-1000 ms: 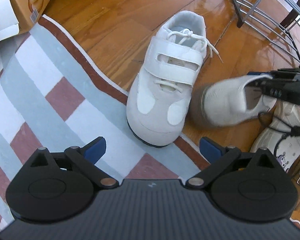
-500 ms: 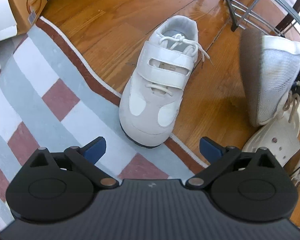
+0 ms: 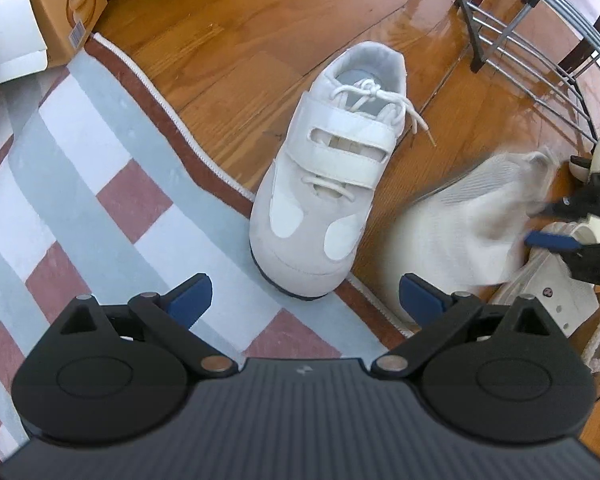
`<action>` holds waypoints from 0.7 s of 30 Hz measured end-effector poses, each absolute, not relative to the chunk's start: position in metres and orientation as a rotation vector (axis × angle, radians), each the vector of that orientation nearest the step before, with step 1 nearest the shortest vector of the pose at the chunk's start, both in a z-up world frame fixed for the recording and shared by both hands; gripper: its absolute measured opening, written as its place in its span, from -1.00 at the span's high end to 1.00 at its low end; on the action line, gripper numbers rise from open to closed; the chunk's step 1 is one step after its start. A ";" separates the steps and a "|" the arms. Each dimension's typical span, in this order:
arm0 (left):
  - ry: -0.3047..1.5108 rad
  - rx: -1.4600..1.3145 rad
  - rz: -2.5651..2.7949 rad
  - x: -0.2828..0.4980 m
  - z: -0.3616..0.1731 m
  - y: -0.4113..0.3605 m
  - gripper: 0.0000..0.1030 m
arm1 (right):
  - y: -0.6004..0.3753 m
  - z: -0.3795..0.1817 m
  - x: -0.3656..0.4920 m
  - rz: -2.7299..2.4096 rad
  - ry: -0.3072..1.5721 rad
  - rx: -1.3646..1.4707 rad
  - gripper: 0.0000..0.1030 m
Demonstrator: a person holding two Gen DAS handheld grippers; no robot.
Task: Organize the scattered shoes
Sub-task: 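Carry the mesh sneaker with the right tool beside the white velcro sneaker, then reach the left tool to the cream NEON slide and grasp it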
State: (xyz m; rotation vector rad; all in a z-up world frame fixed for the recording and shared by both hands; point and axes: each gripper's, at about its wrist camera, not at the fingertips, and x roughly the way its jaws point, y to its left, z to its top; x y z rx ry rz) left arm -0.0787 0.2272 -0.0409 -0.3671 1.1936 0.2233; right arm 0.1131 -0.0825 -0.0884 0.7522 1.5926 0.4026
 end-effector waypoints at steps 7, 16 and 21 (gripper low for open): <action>1.202 -0.273 0.085 -0.059 -0.040 0.177 -1.00 | -0.114 0.012 0.106 0.458 1.543 0.262 -0.51; 1.245 -0.169 -0.090 -0.039 -0.061 0.098 -1.00 | -0.235 -0.025 0.040 0.259 1.441 0.213 -0.62; 1.222 -0.129 -0.132 -0.024 -0.062 0.057 -1.00 | -0.290 -0.057 0.003 0.113 1.336 0.354 -0.60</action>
